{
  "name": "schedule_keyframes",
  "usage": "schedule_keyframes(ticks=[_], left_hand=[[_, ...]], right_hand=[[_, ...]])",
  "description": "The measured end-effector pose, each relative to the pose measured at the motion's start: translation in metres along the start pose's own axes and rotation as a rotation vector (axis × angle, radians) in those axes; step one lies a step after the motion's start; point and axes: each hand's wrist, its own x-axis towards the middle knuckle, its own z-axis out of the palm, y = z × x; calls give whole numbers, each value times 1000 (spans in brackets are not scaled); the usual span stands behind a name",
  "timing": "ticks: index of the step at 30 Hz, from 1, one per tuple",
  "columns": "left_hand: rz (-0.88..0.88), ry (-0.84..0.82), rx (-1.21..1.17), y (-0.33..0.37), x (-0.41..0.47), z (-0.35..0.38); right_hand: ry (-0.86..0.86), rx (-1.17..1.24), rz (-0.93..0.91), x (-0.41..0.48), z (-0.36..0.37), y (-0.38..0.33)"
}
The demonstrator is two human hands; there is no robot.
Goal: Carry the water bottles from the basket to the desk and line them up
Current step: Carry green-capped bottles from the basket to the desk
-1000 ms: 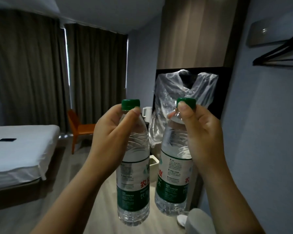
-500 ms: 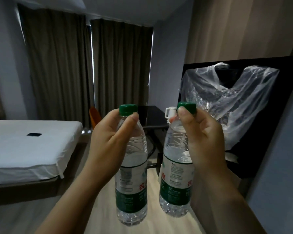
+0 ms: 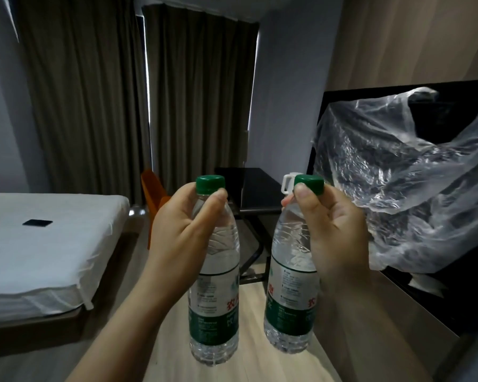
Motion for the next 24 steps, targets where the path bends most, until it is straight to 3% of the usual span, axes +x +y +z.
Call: schedule_keyframes(ticks=[12,24], left_hand=[[-29,-15,36,-124,132,-14],[-56,27,75,-265,300,16]], right_hand=[[27,-58,45,98,103,107],[-9,15,70,239,186,265]])
